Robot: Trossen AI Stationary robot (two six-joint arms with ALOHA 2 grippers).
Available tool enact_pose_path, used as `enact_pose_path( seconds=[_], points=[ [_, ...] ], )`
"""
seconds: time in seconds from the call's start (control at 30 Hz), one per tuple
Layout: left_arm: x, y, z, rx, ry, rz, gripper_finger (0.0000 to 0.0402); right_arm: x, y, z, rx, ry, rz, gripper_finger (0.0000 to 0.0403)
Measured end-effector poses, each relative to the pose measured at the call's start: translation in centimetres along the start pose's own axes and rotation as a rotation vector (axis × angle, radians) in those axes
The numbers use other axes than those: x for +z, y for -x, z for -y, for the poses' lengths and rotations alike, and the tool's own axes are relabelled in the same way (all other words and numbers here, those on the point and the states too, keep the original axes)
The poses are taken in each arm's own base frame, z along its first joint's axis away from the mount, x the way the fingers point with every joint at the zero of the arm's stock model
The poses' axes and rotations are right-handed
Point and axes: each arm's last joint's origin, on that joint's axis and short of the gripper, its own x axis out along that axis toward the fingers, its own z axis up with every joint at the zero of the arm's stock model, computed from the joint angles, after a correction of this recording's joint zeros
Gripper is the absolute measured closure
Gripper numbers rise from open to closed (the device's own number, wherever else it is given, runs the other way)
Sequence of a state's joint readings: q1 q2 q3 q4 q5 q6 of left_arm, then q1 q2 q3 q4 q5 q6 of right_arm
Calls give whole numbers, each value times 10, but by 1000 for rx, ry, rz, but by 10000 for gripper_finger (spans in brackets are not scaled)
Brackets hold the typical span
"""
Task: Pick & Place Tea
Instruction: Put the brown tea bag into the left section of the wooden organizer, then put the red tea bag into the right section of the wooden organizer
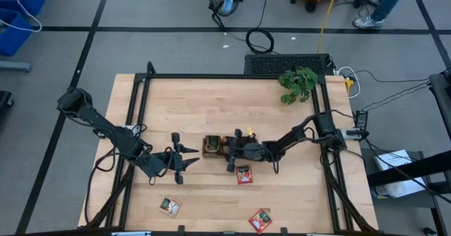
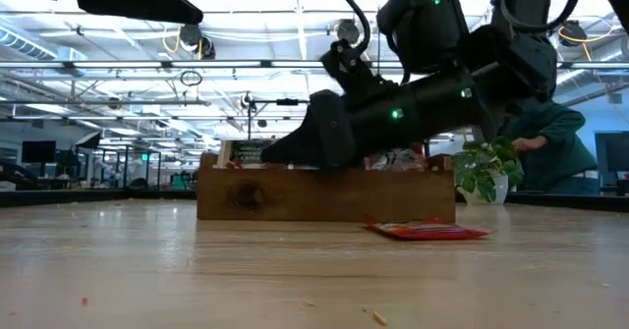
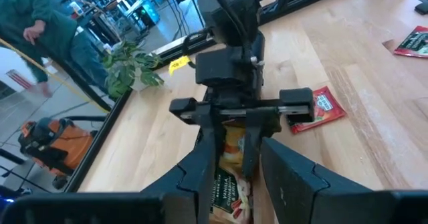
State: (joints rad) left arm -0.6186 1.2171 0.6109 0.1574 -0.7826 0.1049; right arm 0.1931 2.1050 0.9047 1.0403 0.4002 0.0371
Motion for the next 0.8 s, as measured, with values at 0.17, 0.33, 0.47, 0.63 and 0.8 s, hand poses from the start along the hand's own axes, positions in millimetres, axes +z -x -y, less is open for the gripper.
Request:
enact_pose_path(
  seconds=[0.17,0.33,0.47,0.63,0.8],
  points=[
    [-1,0,0,-1,-20,-4,275,22,8,1,-57,80,5,215],
    [-1,0,0,-9,-8,-8,275,54,27,-6,-28,162,16,212],
    [1,0,2,-89,10,12,275,69,49,-20,36,257,-48,216],
    [2,-2,2,-177,27,26,275,71,80,-39,132,354,-172,223],
    [1,-5,1,-230,34,28,275,67,117,-55,283,341,-190,227]
  ],
)
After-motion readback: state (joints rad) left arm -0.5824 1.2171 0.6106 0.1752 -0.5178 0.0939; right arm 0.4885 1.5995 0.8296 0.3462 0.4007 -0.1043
